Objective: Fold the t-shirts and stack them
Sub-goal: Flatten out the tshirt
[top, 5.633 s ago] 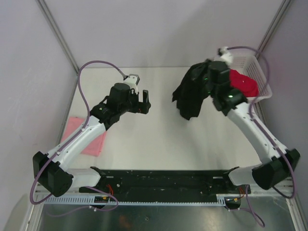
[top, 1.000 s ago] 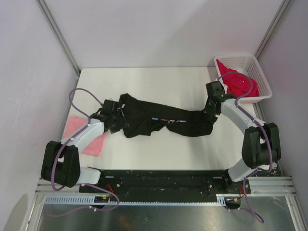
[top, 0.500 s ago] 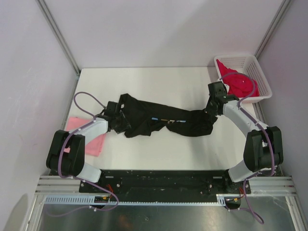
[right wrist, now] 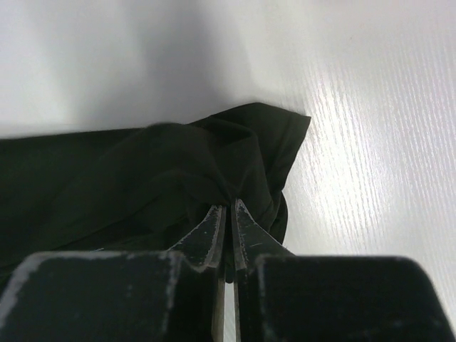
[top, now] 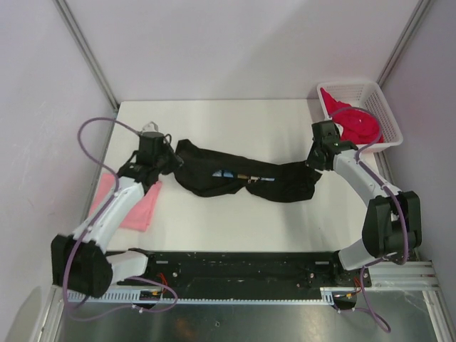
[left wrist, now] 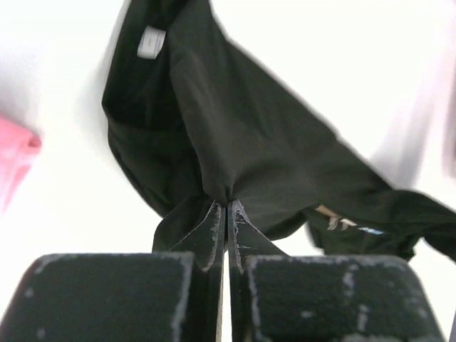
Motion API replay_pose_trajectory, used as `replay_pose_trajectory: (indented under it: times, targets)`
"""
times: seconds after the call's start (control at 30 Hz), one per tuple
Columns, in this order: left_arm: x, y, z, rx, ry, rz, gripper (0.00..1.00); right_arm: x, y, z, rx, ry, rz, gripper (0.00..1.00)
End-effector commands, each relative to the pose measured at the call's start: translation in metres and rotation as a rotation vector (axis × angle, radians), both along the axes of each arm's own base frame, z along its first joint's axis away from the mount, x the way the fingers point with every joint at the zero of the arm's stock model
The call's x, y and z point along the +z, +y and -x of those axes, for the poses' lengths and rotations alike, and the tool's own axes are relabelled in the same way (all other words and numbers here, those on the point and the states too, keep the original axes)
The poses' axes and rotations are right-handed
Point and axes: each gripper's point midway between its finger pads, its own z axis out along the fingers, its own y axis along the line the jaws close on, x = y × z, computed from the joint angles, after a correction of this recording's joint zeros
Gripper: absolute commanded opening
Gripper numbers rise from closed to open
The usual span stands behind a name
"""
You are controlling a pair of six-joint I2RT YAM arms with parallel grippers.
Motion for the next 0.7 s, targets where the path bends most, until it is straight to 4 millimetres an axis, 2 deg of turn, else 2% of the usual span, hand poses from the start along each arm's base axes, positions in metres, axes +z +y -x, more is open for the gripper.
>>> replay_pose_trajectory:
  times: [0.0, 0.13, 0.27, 0.37, 0.5, 0.67]
  targets:
    - [0.067, 0.031, 0.009, 0.076, -0.159, -0.064, 0.0, 0.017, -0.008, 0.009, -0.015, -0.048, 0.012, 0.07]
    - [0.078, 0.047, 0.029, 0.123, -0.2, -0.054, 0.0, 0.004, -0.007, 0.028, -0.024, -0.023, -0.018, 0.14]
    - [0.069, 0.056, 0.048, 0.146, -0.192, -0.045, 0.0, -0.017, -0.008, 0.054, -0.046, 0.013, -0.045, 0.24]
    - [0.06, 0.06, 0.058, 0.15, -0.179, -0.046, 0.0, -0.025, -0.009, 0.073, -0.064, 0.015, -0.073, 0.34]
    - [0.046, 0.062, 0.064, 0.152, -0.151, -0.05, 0.0, -0.026, -0.011, 0.089, -0.099, -0.008, -0.109, 0.41]
    - [0.044, 0.066, 0.062, 0.164, -0.144, -0.057, 0.0, -0.028, -0.01, 0.096, -0.127, -0.022, -0.145, 0.45]
